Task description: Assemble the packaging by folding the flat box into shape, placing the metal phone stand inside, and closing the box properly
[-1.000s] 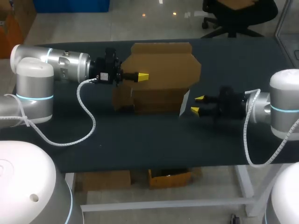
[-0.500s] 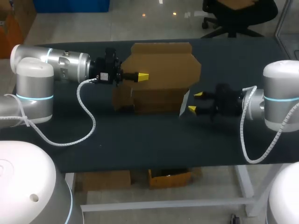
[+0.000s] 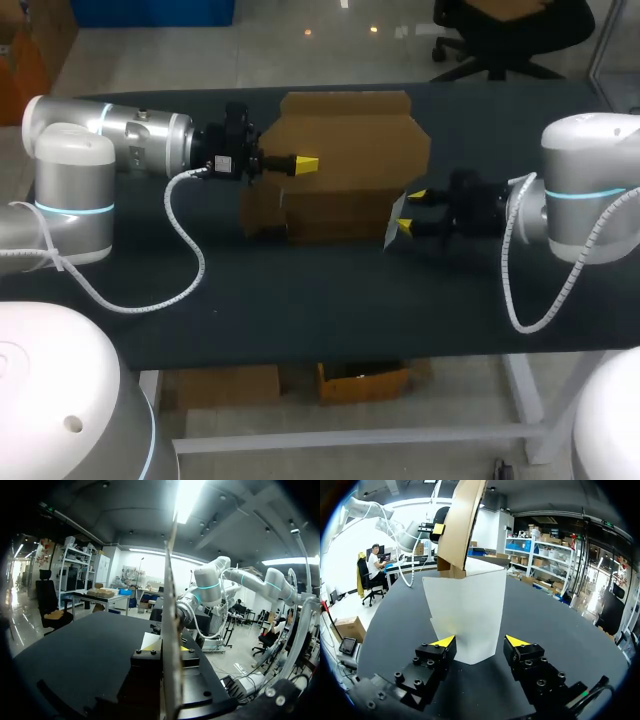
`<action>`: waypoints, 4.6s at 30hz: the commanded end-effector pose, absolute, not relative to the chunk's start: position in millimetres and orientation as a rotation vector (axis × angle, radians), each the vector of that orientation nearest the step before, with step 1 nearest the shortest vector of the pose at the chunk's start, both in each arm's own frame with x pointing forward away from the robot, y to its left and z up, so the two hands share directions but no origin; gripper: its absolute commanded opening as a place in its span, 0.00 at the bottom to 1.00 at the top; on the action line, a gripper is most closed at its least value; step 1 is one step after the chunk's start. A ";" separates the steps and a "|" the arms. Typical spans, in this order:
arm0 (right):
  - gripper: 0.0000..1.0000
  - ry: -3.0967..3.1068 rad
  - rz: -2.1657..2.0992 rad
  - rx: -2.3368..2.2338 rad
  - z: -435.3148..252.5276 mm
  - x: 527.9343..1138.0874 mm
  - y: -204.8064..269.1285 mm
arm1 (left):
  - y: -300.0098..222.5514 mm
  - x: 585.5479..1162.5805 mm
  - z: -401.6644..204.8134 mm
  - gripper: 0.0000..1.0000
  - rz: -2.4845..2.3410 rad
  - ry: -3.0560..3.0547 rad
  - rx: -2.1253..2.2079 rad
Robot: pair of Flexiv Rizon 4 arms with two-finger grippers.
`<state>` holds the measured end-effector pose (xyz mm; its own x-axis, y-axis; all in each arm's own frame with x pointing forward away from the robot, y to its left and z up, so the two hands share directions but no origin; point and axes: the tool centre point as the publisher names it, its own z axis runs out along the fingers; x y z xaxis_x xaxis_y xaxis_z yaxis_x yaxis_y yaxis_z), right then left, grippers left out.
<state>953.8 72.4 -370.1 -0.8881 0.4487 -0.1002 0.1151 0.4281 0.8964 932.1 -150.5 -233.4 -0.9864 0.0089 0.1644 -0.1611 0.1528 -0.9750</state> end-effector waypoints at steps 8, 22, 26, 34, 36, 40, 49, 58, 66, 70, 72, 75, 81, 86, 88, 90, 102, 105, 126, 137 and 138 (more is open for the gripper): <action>0.59 2.321 1.404 0.545 -369.8 953.6 85.9 | -151.1 932.9 -237.8 0.00 1.955 -2.280 0.149; 0.62 2.249 1.349 0.668 -368.5 950.8 92.2 | -151.1 932.9 -237.8 0.00 1.955 -2.280 0.149; 0.60 2.233 1.339 0.695 -367.5 950.4 94.1 | -151.1 932.9 -237.8 0.00 1.955 -2.280 0.149; 0.56 2.185 1.342 0.784 -370.5 954.3 96.4 | -151.1 932.9 -237.8 0.00 1.955 -2.280 0.149; 0.56 2.170 1.338 0.809 -371.7 955.1 96.6 | -151.1 932.9 -237.8 0.00 1.955 -2.280 0.149; 0.53 2.144 1.342 0.854 -374.7 957.2 95.8 | -151.1 932.9 -237.8 0.00 1.955 -2.280 0.149; 0.49 2.079 1.326 0.939 -375.8 960.6 97.0 | -151.1 932.9 -237.8 0.00 1.955 -2.280 0.149; 0.45 2.029 1.258 1.023 -372.3 962.3 100.5 | -151.1 932.9 -237.8 0.00 1.955 -2.280 0.149; 0.43 1.957 1.219 1.114 -372.1 963.2 97.9 | -151.1 932.9 -237.8 0.00 1.955 -2.280 0.149; 0.39 1.924 1.209 1.154 -372.4 963.0 98.6 | -151.1 932.9 -237.8 0.00 1.955 -2.280 0.149; 0.37 1.915 1.189 1.171 -372.9 963.7 98.5 | -151.1 932.9 -237.8 0.00 1.955 -2.280 0.149; 0.36 1.904 1.181 1.190 -373.9 966.6 97.9 | -151.1 932.9 -237.8 0.00 1.955 -2.280 0.149; 0.35 1.877 1.158 1.239 -375.5 967.5 101.3 | -151.1 932.9 -237.8 0.00 1.955 -2.280 0.149; 0.35 1.857 1.143 1.268 -376.6 969.4 102.5 | -151.1 932.9 -237.8 0.00 1.955 -2.280 0.149; 0.35 1.848 1.140 1.280 -376.3 970.6 102.6 | -151.1 932.9 -237.8 0.00 1.955 -2.280 0.149; 0.34 1.833 1.128 1.300 -375.9 971.7 102.0 | -151.1 932.9 -237.8 0.00 1.955 -2.280 0.149; 0.22 1.783 1.111 1.389 -379.0 973.6 97.4 | -151.1 932.9 -237.8 0.00 1.955 -2.280 0.149; 0.18 1.767 1.102 1.411 -379.6 974.1 97.5 | -151.1 932.9 -237.8 0.00 1.955 -2.280 0.149; 0.17 1.705 0.959 1.458 -375.3 975.4 101.2 | -151.1 932.9 -237.8 0.00 1.955 -2.280 0.149; 0.14 1.664 0.903 1.480 -374.5 973.5 101.2 | -151.1 932.9 -237.8 0.00 1.955 -2.280 0.149; 0.14 1.658 0.892 1.485 -374.5 973.4 101.3 | -151.1 932.9 -237.8 0.00 1.955 -2.280 0.149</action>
